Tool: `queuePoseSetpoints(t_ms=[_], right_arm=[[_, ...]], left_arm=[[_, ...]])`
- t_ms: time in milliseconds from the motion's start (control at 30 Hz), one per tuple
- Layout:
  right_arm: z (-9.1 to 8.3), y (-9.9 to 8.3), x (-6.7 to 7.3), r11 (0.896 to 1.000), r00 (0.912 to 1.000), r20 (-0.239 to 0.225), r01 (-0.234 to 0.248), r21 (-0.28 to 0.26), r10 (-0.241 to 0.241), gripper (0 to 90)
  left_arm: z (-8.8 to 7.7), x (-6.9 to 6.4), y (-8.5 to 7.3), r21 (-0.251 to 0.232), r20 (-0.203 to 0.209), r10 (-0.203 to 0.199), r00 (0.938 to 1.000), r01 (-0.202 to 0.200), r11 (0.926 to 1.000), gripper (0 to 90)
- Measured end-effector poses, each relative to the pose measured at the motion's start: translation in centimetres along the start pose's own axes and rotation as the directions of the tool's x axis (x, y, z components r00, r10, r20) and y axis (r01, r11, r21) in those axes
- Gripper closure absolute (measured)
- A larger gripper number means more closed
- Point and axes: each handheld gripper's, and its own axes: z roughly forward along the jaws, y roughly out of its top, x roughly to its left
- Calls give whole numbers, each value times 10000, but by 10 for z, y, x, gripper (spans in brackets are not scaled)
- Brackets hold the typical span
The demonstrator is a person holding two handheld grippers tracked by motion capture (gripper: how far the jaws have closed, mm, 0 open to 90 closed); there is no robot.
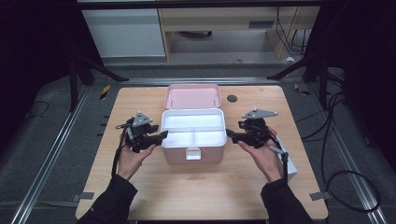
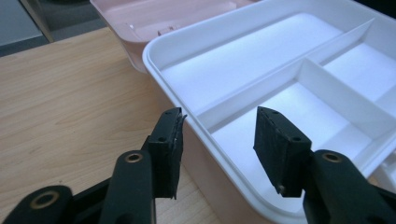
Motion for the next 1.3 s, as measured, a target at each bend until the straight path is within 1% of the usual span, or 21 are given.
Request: queuePoseSetpoints(t_ms=[67,167,200,233,267,300,367,467,500,567,700,800,867,900,967,1033,1067,1100,1200,1267,1300], right_arm=[[8,0,4,9996,9998,-42,191,197,-190,416],[16,0,9,9985,9994,-146,310,442,-303,436],[18,-1,9,9980,9993,-142,340,530,-333,441],[19,-1,10,9976,9993,-157,344,597,-335,446],[20,-2,10,9972,9993,-159,358,652,-348,456],[20,-3,10,9974,9993,-218,331,645,-318,472],[20,-3,10,9974,9991,-393,204,690,-177,504],[21,-4,13,9968,9979,-644,168,788,-117,569],[22,-4,16,9964,9978,-653,178,826,-124,560],[23,-4,19,9955,9988,-380,353,875,-321,563],[22,-4,23,9953,9993,-334,223,947,-192,564],[22,-4,23,9951,9992,-367,187,969,-152,562],[22,-4,21,9957,9988,-491,132,917,-87,543],[21,-3,19,9960,9991,-387,205,870,-172,513],[17,0,16,9979,9991,-316,309,574,-291,471],[10,4,12,9990,9987,-297,421,181,-415,462],[7,7,9,9984,9980,-299,559,59,-557,462],[4,9,7,9977,9974,-242,678,-59,-679,463],[-2,20,0,9928,9932,-149,1149,-326,-1154,444],[-5,27,-4,9912,9908,-424,1267,-389,-1284,442],[-5,31,-6,9897,9892,-439,1380,-389,-1397,441]], left_arm=[[4,0,0,156,-48,53,10000,-53,9999,561],[7,4,-1,292,-160,30,9999,-25,9996,611],[7,6,-2,265,-12,-68,10000,68,9996,615],[7,8,-2,208,99,-162,9998,160,9997,616],[7,9,-2,174,140,-148,9998,145,9997,621],[7,9,-1,71,144,-158,9998,157,9999,634],[6,10,0,93,158,-67,9999,66,9999,658],[7,12,1,45,161,-96,9998,95,9999,667],[8,12,1,41,158,-80,9998,79,10000,668],[8,13,2,31,133,-46,9999,45,10000,670],[9,14,2,8,52,-34,10000,34,10000,678],[8,13,2,-16,40,138,9999,-138,9999,678],[6,13,3,-155,119,203,9997,-201,9997,620],[4,13,4,-257,181,211,9996,-207,9995,610],[-1,15,7,-290,285,405,9988,-397,9988,582],[-7,18,12,-477,372,618,9974,-600,9971,548],[-8,20,14,-649,530,692,9962,-657,9957,525],[-10,22,17,-707,675,749,9949,-702,9950,506],[-13,28,28,-770,991,1045,9896,-971,9923,496],[-13,32,35,-713,1391,1288,9819,-1198,9902,494],[-13,33,39,-675,1567,1443,9771,-1351,9885,490]])
